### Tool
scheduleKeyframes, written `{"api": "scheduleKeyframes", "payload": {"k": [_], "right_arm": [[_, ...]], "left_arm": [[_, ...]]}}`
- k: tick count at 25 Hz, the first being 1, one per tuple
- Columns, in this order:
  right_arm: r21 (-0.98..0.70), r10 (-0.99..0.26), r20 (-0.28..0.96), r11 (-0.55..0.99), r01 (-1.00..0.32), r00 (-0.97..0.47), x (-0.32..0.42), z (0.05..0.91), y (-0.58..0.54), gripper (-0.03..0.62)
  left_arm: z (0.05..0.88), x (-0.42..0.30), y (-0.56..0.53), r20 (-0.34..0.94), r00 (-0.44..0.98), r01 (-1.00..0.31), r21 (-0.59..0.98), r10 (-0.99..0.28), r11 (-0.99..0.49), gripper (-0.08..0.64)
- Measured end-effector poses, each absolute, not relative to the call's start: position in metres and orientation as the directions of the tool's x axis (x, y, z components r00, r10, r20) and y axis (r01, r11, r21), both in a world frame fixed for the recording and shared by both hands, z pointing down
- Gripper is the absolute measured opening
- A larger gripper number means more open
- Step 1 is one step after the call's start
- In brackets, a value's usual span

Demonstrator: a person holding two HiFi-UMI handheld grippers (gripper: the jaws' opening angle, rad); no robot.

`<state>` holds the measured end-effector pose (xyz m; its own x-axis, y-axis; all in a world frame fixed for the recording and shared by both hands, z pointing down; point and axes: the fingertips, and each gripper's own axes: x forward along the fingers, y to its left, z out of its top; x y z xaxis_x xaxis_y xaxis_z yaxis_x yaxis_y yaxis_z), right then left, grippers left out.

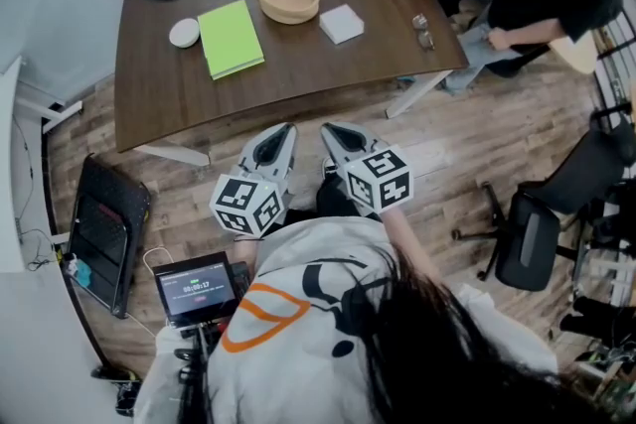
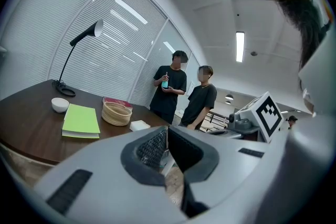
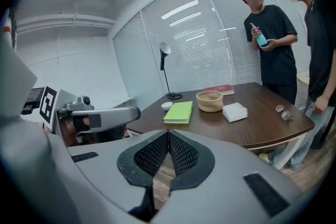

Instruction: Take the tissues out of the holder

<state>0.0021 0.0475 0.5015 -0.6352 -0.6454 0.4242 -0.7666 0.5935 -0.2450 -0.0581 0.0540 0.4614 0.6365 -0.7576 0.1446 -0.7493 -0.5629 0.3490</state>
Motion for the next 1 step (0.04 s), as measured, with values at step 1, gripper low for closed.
{"api": "scheduleKeyframes", "payload": {"k": [1], "right_arm": [[-0.243,-0.647,0.424,0.592,-0.768,-0.633,0.0057,0.5021,0.0433,0.014]], "left_arm": [[0.4619,-0.0548,0.0495,0.145,0.638,-0.748,0.347,-0.756,-0.566,0.000]]}}
